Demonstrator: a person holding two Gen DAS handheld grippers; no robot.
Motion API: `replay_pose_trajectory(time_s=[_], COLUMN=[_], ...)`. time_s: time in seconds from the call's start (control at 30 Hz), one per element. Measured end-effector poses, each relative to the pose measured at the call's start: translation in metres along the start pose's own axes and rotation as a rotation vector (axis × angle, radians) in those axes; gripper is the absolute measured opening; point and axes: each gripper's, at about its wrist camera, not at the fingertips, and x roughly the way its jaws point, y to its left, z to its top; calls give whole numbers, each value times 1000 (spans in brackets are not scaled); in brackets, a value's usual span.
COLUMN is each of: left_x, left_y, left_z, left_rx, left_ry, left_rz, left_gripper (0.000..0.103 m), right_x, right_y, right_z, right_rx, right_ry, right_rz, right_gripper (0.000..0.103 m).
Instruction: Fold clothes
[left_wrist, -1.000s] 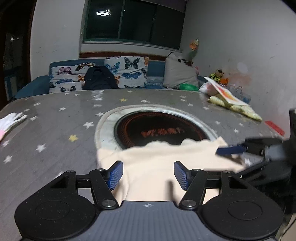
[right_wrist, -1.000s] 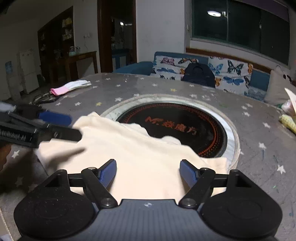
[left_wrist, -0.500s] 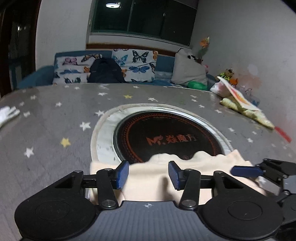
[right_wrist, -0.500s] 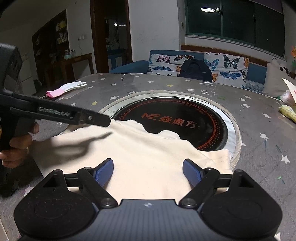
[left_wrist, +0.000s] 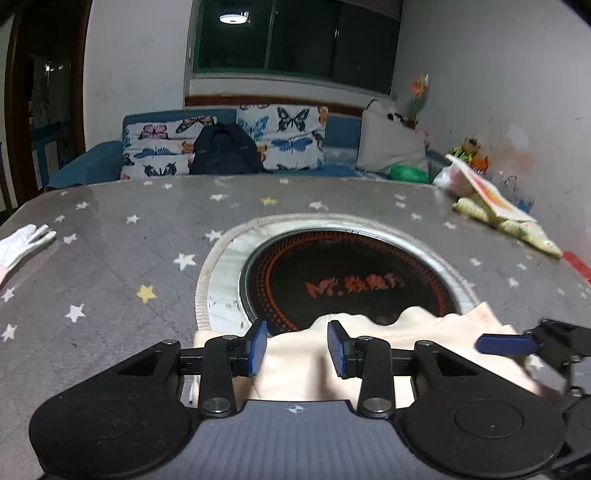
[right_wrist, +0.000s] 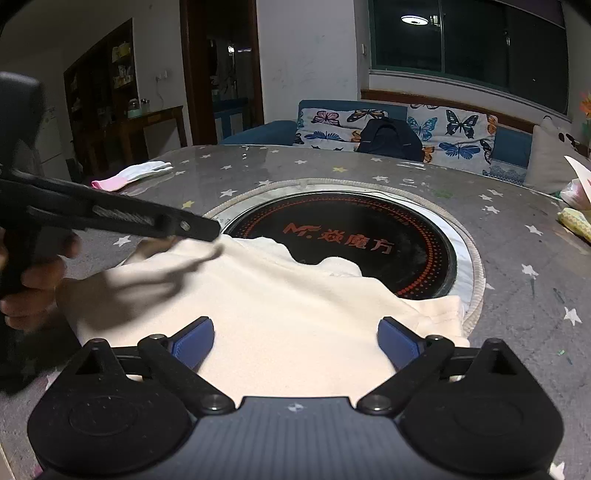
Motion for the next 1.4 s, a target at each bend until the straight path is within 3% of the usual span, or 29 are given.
replay_pose_trajectory(time_s=[0.1, 0.17, 0.37, 0.6, 0.93, 1.2, 1.4], left_x=[-14, -22, -41, -59, -70, -73, -70], left_y=[4, 6, 11, 18, 16, 19, 20], left_z=[-4, -6, -15, -21, -26, -28, -30], left_rx=[-17, -26, -43, -81, -88, -98, -116], left_ry=[-8, -12, -8, -33, -25, 1, 37], left_rz=[-5, -8, 7, 46, 68, 85, 77], left_gripper=[53, 54, 70, 99, 103, 103, 103], right_x=[1, 2, 4, 6, 5, -10, -28], right_y=[0, 0, -1, -1, 0, 13, 25], right_z=[0, 0, 0, 0, 1, 1, 3], right_rx=[0, 0, 8, 9, -5, -47, -46], right_ry=[5, 7, 12, 15, 24, -18, -58], right_rz=[7, 10, 20, 24, 22, -33, 6], right_gripper=[103, 103, 103, 103, 103, 103, 103])
